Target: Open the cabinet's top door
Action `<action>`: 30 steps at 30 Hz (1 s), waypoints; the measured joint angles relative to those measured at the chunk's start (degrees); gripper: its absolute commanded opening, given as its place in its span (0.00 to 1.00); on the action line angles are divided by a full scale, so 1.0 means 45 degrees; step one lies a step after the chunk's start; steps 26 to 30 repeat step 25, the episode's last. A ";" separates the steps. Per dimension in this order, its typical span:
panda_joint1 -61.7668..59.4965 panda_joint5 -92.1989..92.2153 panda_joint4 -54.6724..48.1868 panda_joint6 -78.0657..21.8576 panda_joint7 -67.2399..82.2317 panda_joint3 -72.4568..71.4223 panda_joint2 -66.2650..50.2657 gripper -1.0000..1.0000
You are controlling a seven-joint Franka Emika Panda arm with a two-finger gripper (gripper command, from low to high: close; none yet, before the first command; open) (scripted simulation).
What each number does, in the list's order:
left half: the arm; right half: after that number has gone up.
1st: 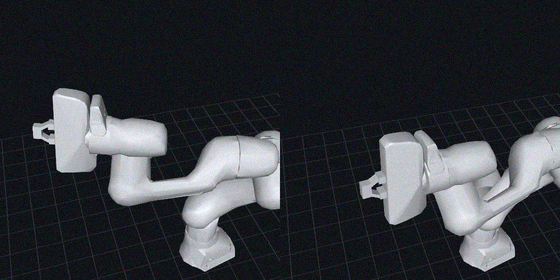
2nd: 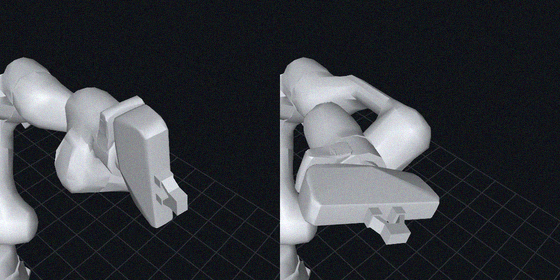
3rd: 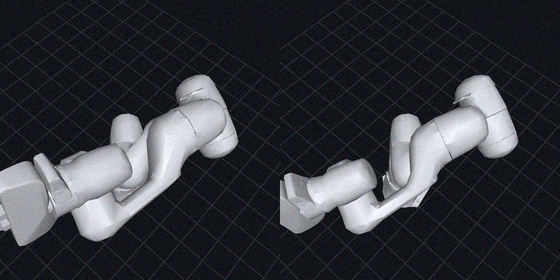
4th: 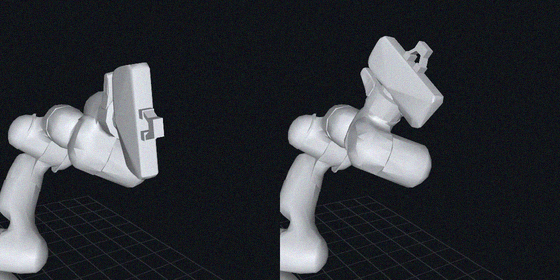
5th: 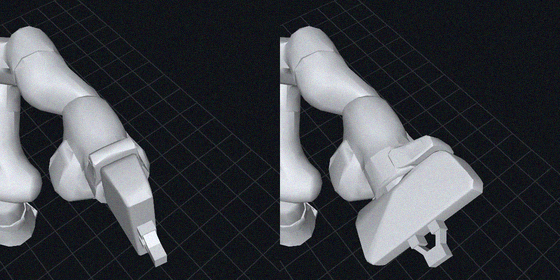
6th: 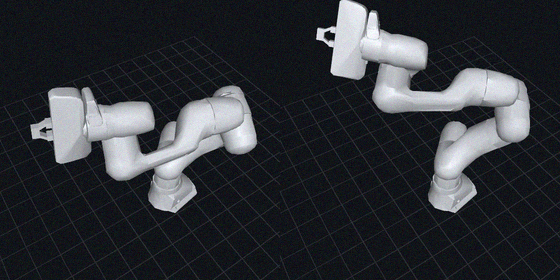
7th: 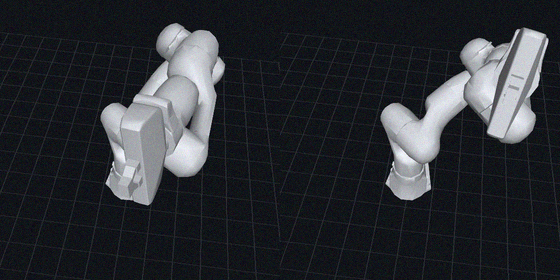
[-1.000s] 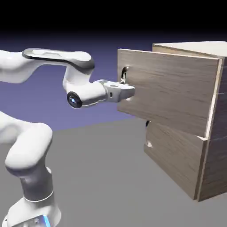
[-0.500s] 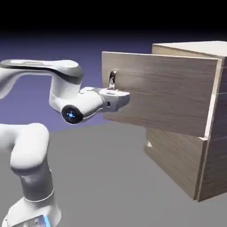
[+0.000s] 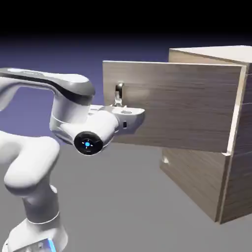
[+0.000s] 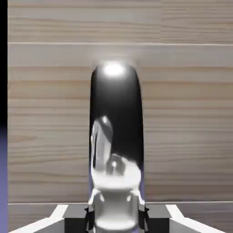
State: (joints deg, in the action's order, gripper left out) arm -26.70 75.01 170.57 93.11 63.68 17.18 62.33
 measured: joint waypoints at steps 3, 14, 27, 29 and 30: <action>0.0109 -0.1514 -0.0884 -0.1257 0.0486 0.1384 -0.1242 0.00; 0.2366 -0.5264 -0.5457 -0.5978 0.2570 0.5763 -0.6316 0.00; 0.4836 -0.6539 -0.9975 -1.0612 0.5516 0.9037 -1.1390 0.00; 0.4836 -0.6539 -0.9975 -1.0612 0.5516 0.9037 -1.1390 0.00; 0.4836 -0.6539 -0.9975 -1.0612 0.5516 0.9037 -1.1390 0.00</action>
